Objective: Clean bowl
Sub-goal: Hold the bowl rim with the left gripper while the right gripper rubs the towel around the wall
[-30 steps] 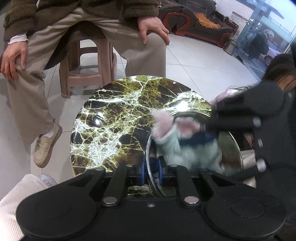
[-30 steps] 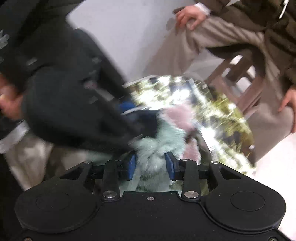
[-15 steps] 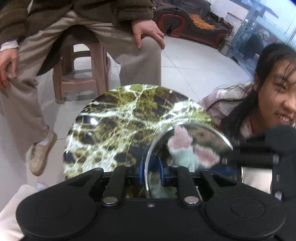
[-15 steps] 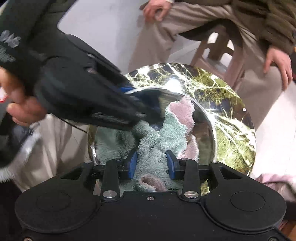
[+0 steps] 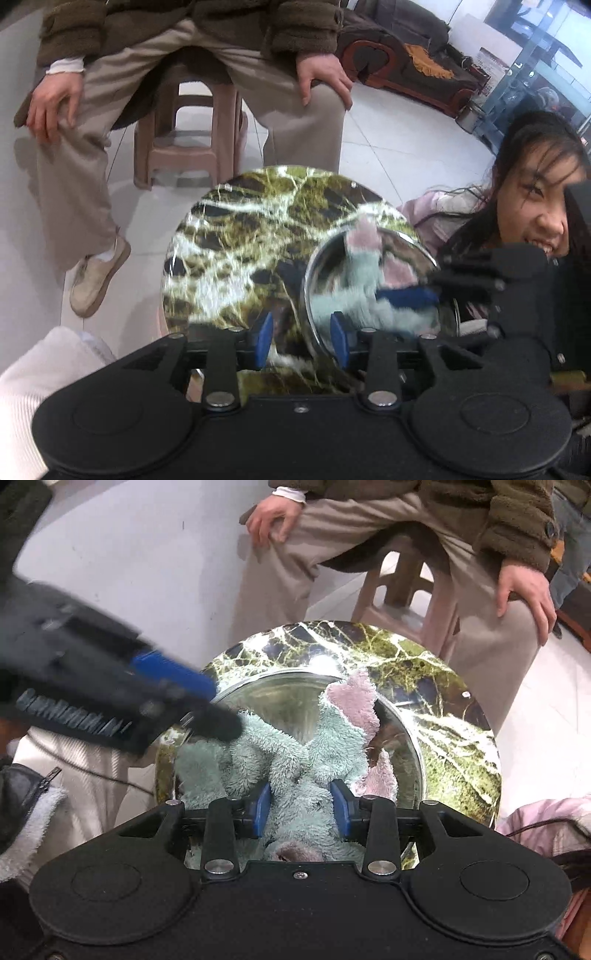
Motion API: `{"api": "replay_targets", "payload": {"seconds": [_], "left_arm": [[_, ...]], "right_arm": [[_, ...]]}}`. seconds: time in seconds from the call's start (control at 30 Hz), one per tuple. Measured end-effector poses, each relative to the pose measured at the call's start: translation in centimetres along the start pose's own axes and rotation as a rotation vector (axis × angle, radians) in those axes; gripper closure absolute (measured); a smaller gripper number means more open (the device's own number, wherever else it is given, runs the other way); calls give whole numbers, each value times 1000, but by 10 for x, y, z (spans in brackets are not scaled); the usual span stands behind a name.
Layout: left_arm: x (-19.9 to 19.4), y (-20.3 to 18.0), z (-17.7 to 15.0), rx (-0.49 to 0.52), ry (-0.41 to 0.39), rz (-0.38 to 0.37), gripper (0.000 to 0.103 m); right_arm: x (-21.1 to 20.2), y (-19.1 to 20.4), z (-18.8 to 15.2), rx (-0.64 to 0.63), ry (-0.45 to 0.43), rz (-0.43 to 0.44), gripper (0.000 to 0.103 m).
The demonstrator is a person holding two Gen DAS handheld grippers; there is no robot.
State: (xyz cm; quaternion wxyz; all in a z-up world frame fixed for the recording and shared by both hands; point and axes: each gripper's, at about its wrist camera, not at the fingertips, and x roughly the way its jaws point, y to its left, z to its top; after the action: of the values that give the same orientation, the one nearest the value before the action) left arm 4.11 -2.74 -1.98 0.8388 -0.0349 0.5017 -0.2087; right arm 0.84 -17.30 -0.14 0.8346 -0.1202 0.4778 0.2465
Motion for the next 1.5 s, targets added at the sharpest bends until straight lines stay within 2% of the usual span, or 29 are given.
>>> {"api": "replay_targets", "payload": {"seconds": [0.07,0.1,0.3,0.43,0.67,0.8,0.9,0.97,1.1,1.33,1.43,1.5], "left_arm": [[2,1,-4,-27,-3,-15,78],[2,2,-4,-41,-5,-28,88],[5,3,2,-57,-38,-26,97],[14,4,14,-30,-51,-16,96],[21,3,20,9,-47,-29,98],[22,3,17,24,-51,-35,98],[22,4,16,23,-55,-39,98],[23,4,17,25,-57,-56,97],[24,-2,16,61,-61,-50,97],[25,2,14,64,-43,-55,96],[25,3,16,56,-47,-72,96],[26,2,17,58,-48,-71,97]], "right_arm": [[-1,1,-1,-7,-7,-12,68],[-2,2,-2,-12,-9,-17,68],[-6,4,-7,-35,15,-11,68],[-12,11,-10,-27,30,22,68],[-14,9,-6,-27,-1,-37,68],[-7,10,-1,-147,5,-72,68],[-3,7,2,-174,26,-88,71],[-5,8,-1,-192,57,-65,77],[-5,12,-2,-209,85,33,77],[4,-5,17,-188,43,15,79],[1,-13,13,-167,89,24,79],[-1,-7,3,-182,152,65,77]]}}
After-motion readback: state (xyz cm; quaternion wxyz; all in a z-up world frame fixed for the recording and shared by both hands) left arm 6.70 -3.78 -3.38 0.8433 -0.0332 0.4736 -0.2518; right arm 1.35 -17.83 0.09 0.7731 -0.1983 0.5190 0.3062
